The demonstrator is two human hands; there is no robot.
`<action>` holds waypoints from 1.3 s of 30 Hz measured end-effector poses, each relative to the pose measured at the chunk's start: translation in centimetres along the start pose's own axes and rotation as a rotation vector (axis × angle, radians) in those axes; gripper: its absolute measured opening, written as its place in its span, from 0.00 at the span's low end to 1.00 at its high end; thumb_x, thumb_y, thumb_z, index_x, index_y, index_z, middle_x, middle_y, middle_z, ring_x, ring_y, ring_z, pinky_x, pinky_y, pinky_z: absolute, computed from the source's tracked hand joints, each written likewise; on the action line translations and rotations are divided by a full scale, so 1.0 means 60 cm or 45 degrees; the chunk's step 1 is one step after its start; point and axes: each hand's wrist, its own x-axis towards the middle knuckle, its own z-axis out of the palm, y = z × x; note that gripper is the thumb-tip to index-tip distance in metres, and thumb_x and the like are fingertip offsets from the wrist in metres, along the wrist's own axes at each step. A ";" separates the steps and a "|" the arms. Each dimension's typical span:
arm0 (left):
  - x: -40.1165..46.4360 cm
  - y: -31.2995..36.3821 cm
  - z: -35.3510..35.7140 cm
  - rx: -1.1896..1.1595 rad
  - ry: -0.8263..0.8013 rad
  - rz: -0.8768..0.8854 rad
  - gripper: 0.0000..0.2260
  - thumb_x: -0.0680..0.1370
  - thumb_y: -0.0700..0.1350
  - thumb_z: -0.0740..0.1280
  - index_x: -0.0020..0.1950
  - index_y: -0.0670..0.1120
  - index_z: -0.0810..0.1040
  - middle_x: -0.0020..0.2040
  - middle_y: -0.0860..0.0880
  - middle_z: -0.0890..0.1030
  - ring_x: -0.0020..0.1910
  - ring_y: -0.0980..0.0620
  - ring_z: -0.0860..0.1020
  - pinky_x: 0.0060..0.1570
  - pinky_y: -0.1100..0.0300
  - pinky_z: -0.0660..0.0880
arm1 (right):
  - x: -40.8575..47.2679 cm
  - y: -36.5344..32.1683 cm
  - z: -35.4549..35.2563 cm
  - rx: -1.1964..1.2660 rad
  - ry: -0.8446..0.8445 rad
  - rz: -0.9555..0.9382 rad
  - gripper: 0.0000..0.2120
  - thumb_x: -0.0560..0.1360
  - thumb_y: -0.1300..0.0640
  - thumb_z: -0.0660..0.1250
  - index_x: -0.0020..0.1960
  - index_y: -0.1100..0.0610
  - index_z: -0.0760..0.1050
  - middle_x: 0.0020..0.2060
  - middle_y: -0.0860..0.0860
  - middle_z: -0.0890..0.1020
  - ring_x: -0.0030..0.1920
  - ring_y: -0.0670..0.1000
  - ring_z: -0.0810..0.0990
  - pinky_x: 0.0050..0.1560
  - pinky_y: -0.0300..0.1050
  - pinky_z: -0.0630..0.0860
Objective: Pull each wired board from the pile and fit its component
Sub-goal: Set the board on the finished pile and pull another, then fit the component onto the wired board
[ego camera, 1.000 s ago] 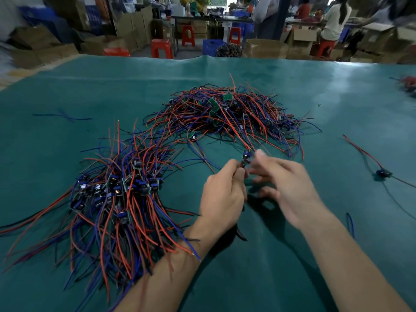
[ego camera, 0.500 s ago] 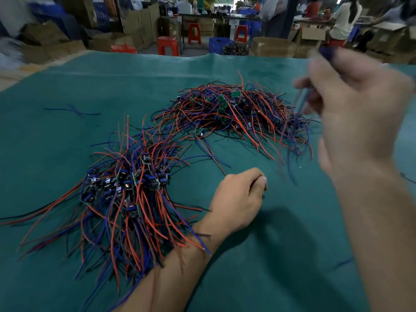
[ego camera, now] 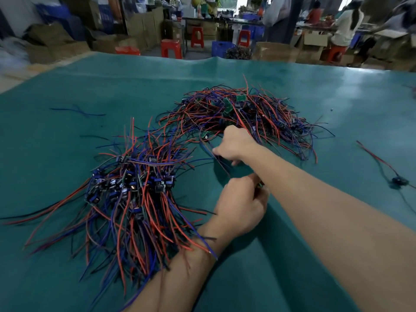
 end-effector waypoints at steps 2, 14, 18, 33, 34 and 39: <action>0.001 0.002 -0.002 0.011 0.008 0.020 0.05 0.78 0.43 0.59 0.42 0.50 0.71 0.42 0.38 0.82 0.44 0.32 0.78 0.44 0.42 0.78 | 0.003 0.002 0.004 -0.034 -0.007 -0.021 0.15 0.79 0.55 0.68 0.38 0.59 0.69 0.40 0.59 0.80 0.31 0.57 0.82 0.27 0.42 0.75; 0.006 -0.008 0.005 -0.010 0.289 -0.015 0.06 0.80 0.41 0.64 0.47 0.44 0.80 0.40 0.45 0.83 0.43 0.42 0.79 0.47 0.49 0.75 | -0.064 0.122 -0.065 -0.274 0.002 0.005 0.14 0.79 0.58 0.65 0.36 0.60 0.70 0.37 0.60 0.78 0.34 0.57 0.76 0.39 0.45 0.75; 0.012 -0.009 0.004 -0.066 0.390 -0.128 0.02 0.80 0.42 0.65 0.51 0.44 0.77 0.45 0.47 0.83 0.44 0.47 0.79 0.50 0.54 0.73 | -0.125 0.178 -0.071 0.152 -0.016 0.063 0.17 0.81 0.57 0.67 0.34 0.61 0.74 0.25 0.51 0.78 0.25 0.54 0.77 0.36 0.49 0.78; 0.012 -0.010 0.006 -0.205 0.401 -0.191 0.12 0.79 0.44 0.70 0.58 0.49 0.70 0.37 0.55 0.79 0.35 0.58 0.78 0.44 0.58 0.73 | -0.274 0.167 -0.030 0.767 -0.661 -0.236 0.07 0.80 0.61 0.68 0.43 0.59 0.77 0.32 0.50 0.81 0.32 0.47 0.78 0.31 0.40 0.74; 0.012 -0.011 0.006 -0.199 0.394 -0.198 0.13 0.78 0.43 0.71 0.58 0.49 0.69 0.37 0.56 0.79 0.34 0.59 0.77 0.43 0.59 0.74 | -0.264 0.167 -0.032 0.762 -0.602 -0.229 0.07 0.79 0.62 0.69 0.42 0.60 0.78 0.32 0.51 0.82 0.32 0.47 0.78 0.30 0.40 0.74; 0.010 -0.012 0.004 -0.261 0.386 -0.194 0.17 0.76 0.39 0.72 0.59 0.50 0.69 0.41 0.53 0.81 0.35 0.56 0.80 0.44 0.57 0.79 | -0.194 0.172 -0.005 0.970 0.007 0.023 0.12 0.81 0.58 0.68 0.41 0.64 0.79 0.29 0.55 0.79 0.29 0.52 0.76 0.30 0.46 0.74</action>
